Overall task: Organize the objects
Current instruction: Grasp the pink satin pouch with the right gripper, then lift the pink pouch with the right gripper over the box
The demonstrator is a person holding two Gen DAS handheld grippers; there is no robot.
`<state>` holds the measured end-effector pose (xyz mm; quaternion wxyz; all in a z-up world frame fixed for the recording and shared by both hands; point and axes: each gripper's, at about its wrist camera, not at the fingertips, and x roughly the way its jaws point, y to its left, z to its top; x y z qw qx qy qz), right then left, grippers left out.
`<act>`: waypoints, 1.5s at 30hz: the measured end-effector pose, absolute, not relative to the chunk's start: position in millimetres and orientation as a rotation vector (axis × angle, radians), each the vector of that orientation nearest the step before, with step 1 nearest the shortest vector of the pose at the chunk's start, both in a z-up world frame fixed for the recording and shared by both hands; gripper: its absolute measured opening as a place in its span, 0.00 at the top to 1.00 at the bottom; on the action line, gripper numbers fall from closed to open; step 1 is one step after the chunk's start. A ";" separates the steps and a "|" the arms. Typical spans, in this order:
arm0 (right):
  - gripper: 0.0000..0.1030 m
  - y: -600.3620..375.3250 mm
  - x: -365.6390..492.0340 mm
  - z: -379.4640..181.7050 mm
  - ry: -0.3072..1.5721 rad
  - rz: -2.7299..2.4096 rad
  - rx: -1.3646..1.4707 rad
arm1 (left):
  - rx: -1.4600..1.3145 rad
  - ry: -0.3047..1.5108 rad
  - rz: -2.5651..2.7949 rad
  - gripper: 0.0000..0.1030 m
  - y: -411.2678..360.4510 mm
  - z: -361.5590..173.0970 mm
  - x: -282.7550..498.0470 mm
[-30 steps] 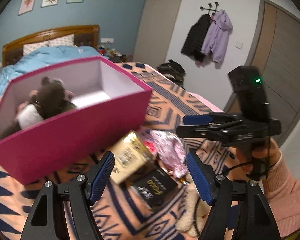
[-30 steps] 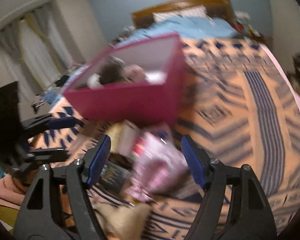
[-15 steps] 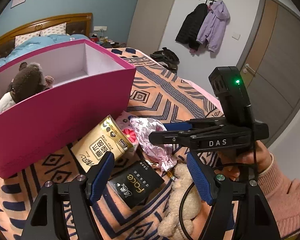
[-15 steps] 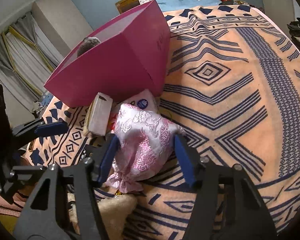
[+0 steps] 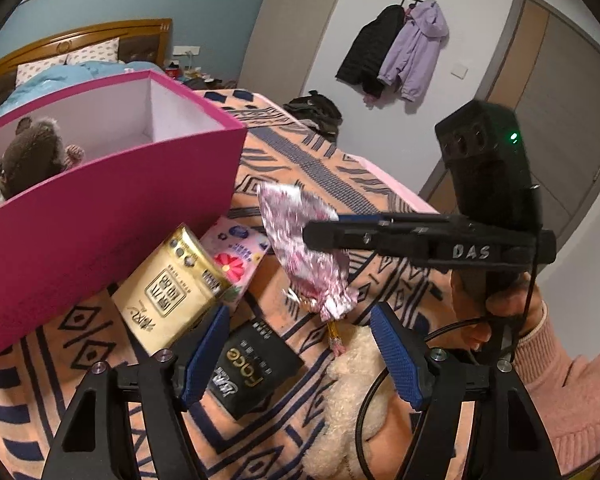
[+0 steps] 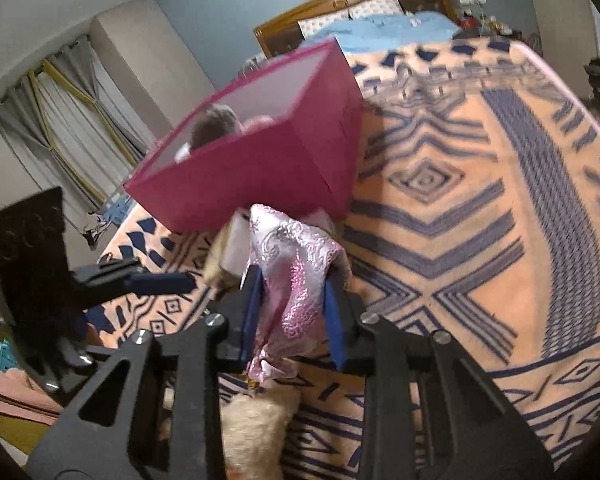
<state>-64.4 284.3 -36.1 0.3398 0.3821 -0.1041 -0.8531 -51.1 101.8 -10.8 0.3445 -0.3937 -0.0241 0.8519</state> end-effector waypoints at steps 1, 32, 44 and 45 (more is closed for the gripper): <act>0.69 283.4 -63.1 -29.1 -0.264 -2.229 0.972 | -1.015 -0.064 2.209 0.33 102.2 -7.8 -51.8; 0.69 210.0 -144.9 86.6 -0.143 -2.197 0.679 | -0.830 -0.048 2.429 0.62 70.9 88.1 -125.8; 0.69 191.1 -204.5 88.5 -0.099 -2.254 0.728 | -0.855 0.034 2.576 0.62 63.7 92.3 -178.0; 0.69 189.6 -210.1 86.0 -0.095 -2.257 0.739 | -0.861 0.039 2.586 0.62 63.9 91.1 -182.1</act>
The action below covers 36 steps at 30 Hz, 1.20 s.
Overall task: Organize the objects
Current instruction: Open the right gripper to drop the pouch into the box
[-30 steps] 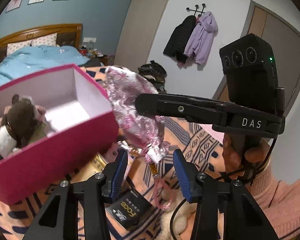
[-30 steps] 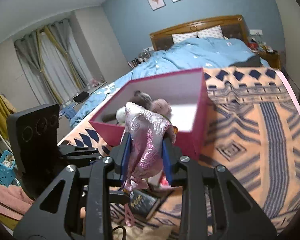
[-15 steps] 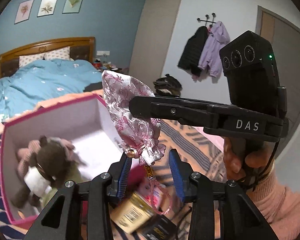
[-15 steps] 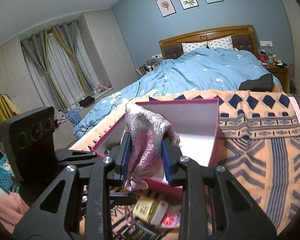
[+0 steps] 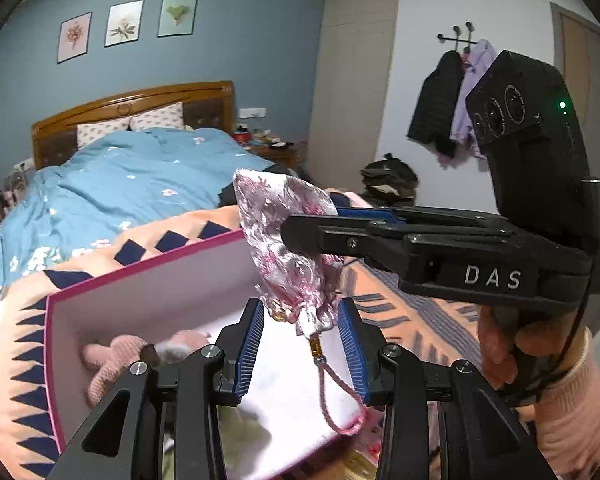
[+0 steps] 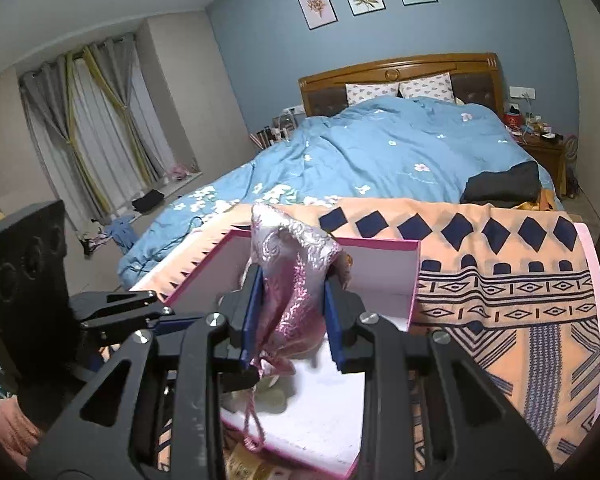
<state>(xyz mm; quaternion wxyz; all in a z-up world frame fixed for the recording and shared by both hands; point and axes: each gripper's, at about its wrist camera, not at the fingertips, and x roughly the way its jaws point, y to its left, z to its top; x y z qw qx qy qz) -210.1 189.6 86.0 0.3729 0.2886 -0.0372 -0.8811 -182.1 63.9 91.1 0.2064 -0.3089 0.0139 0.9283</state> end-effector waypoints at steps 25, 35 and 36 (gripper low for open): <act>0.67 156.1 -274.7 28.8 0.091 -2.311 1.012 | -1.138 -0.004 2.580 0.65 68.6 43.0 -255.4; 0.58 178.4 -269.8 34.0 0.007 -2.382 0.984 | -1.138 0.013 2.618 0.46 64.1 40.4 -246.7; 0.58 179.8 -266.7 34.5 0.004 -2.379 0.976 | -1.129 0.011 2.615 0.44 63.0 40.7 -244.7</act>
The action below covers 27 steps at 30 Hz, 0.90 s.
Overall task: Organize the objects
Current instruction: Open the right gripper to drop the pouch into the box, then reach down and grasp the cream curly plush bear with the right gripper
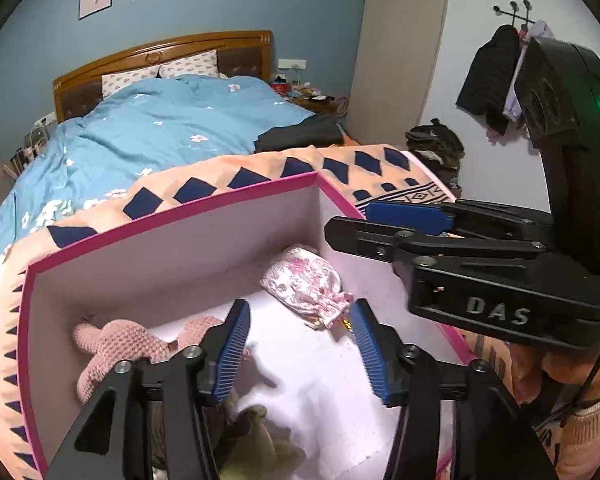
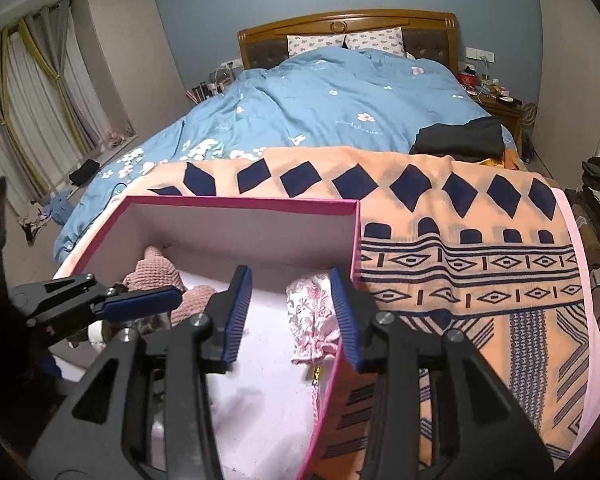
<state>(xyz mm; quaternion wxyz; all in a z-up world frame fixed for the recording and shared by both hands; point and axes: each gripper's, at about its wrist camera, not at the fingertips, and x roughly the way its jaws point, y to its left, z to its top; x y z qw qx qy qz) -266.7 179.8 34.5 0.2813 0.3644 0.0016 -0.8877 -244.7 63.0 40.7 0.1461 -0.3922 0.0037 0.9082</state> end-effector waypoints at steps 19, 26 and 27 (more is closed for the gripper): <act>0.57 244.3 -118.4 69.6 -0.147 -2.165 0.763 | -0.858 0.100 2.434 0.32 69.2 76.0 -109.0; 0.56 260.8 -67.8 54.0 -0.118 -2.164 0.811 | -0.900 0.141 2.328 0.32 82.5 51.3 -72.4; 0.56 263.9 -63.1 49.0 -0.119 -2.164 0.831 | -0.906 0.146 2.309 0.32 85.8 46.8 -67.2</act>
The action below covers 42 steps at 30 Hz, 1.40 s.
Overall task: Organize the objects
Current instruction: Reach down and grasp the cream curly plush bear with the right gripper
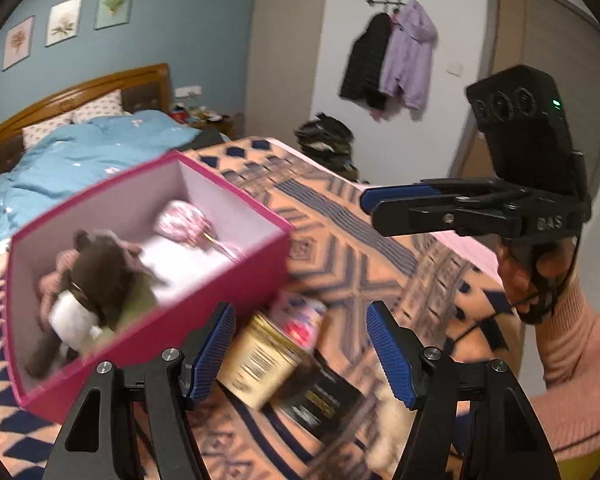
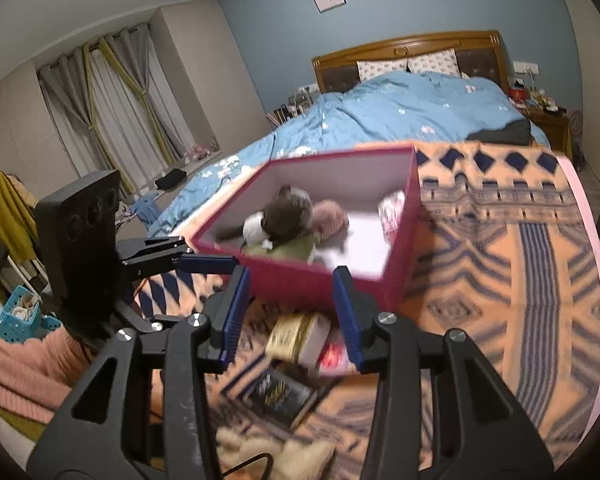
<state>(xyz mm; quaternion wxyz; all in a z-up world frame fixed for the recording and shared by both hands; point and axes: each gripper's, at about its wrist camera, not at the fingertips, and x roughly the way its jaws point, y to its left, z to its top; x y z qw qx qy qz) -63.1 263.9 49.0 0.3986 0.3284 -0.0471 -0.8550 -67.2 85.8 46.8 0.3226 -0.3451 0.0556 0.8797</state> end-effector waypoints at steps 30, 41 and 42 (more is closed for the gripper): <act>0.56 291.4 -5.4 -76.9 -0.223 -1.972 1.303 | -1.203 0.131 1.995 0.52 133.3 -57.6 -13.3; 0.62 264.7 -9.2 -63.2 -0.099 -2.063 1.180 | -1.223 0.063 2.019 0.56 126.6 -57.6 -18.3; 0.62 262.4 -10.3 -60.5 -0.087 -2.072 1.167 | -1.221 0.049 2.023 0.56 124.9 -56.0 -18.9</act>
